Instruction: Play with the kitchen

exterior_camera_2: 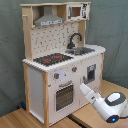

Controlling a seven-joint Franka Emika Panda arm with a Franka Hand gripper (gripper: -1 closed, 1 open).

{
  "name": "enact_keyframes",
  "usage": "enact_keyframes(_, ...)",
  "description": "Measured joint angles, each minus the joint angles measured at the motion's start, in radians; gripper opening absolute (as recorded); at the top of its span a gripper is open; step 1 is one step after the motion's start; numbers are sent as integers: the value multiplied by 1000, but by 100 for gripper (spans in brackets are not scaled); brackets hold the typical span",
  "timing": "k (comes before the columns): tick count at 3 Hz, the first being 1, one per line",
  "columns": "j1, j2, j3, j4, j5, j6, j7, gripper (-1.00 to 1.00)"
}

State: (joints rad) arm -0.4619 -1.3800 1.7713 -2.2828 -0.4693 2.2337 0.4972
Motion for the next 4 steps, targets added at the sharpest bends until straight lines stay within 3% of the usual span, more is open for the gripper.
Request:
enact_keyframes(2,41,0,-26,0,-32,16,-242,100)
enact_keyframes(4,41,-1,-78,-6,-80,85,-463,100)
